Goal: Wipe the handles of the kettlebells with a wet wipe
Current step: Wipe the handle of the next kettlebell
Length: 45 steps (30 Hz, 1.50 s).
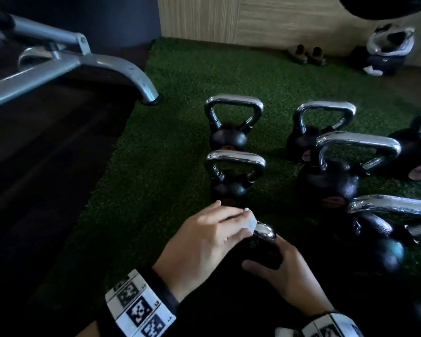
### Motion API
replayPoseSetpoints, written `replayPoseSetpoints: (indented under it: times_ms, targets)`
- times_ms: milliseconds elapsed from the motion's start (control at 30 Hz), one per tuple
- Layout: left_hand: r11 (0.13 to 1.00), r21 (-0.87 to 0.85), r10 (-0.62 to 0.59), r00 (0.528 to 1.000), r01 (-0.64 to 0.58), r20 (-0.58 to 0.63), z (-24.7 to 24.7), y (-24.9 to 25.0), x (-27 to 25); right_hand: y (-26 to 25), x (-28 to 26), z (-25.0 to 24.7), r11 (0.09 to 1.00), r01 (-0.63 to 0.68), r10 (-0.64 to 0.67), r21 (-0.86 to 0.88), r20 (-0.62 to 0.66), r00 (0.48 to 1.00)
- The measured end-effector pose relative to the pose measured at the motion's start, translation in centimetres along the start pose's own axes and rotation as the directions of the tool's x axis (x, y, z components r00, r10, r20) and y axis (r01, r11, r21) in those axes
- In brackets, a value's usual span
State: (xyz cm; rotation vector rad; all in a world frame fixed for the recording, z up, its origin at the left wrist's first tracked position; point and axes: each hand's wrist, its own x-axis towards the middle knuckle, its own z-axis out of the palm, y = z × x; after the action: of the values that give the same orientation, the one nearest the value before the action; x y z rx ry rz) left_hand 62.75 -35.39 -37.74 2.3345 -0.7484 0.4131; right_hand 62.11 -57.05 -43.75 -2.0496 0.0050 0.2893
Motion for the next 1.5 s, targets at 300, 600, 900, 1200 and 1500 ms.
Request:
replayPoseSetpoints:
  times_ms: [300, 600, 900, 1200, 1500]
  targets:
    - [0.999, -0.037, 0.005, 0.99, -0.01, -0.143, -1.5, -2.2, -2.0, 0.4, 0.1, 1.5, 0.984, 0.0, 0.019, 0.18, -0.106, 0.994]
    - [0.825, -0.504, -0.361, 0.925, 0.256, -0.121, -1.4, -4.9, -4.6, 0.4, -0.2, 1.5, 0.977, -0.039, 0.065, 0.21, -0.12, 0.991]
    - [0.643, -0.648, -0.486, 0.871, 0.408, 0.066, 0.5, -6.8, -7.3, 0.7, -0.4, 1.5, 0.983, 0.004, 0.025, 0.185, -0.157, 0.987]
    - [0.657, -0.641, -0.593, 0.797, 0.396, -0.115, 4.1, -5.9, -7.6, 0.8, -0.5, 2.1, 0.991, -0.005, 0.037, 0.134, -0.243, 0.969]
    - [0.65, -0.544, -0.657, 0.752, 0.531, -0.052, 3.8, -6.3, -2.8, 1.7, -2.0, 2.3, 0.928, 0.279, -0.329, -0.246, -0.193, 0.925]
